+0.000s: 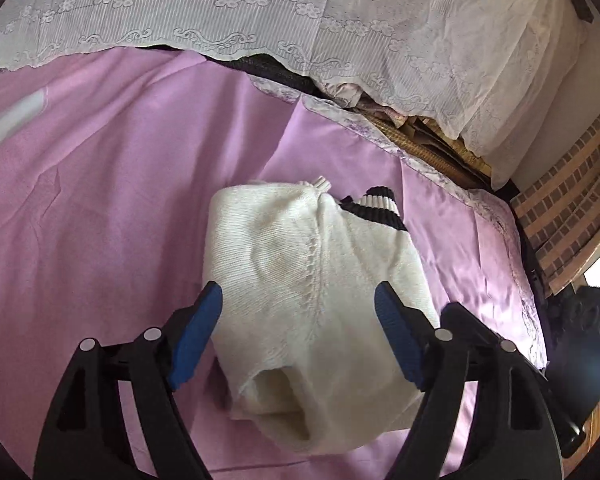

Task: Fold small clothes

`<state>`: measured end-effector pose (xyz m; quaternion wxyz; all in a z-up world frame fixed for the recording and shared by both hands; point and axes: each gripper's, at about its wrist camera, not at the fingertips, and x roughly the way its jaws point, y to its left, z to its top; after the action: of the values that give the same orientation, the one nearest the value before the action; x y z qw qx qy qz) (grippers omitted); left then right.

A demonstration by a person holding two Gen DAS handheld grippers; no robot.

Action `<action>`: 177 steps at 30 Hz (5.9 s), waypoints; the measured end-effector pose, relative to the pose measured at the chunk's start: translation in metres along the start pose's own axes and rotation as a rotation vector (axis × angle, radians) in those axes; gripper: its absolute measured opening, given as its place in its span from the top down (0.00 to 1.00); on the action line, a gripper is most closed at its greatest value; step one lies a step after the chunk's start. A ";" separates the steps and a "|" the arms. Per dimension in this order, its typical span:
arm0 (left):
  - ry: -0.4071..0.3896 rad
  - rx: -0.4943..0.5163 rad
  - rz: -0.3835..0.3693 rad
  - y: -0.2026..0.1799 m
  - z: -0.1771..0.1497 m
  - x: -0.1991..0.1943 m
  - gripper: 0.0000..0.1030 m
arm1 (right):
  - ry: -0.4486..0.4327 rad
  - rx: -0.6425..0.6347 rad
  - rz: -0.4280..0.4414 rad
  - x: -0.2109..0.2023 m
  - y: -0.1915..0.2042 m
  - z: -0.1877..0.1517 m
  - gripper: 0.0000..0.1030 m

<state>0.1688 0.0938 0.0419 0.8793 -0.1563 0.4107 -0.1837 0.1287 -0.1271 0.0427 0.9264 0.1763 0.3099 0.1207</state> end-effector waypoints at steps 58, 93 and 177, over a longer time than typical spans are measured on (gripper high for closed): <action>-0.117 0.142 0.341 -0.032 -0.087 0.001 0.05 | 0.056 0.181 -0.119 -0.029 -0.076 -0.093 0.72; -0.072 0.075 0.263 -0.009 -0.038 0.019 0.05 | -0.095 0.040 -0.065 -0.008 -0.043 -0.023 0.44; -0.149 0.092 0.121 -0.023 -0.051 -0.041 0.55 | -0.056 -0.015 0.206 -0.002 0.009 -0.023 0.56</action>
<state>0.1006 0.0861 0.0478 0.9231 -0.1042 0.3439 -0.1368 0.1117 -0.1143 0.0302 0.9188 0.2038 0.2631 0.2124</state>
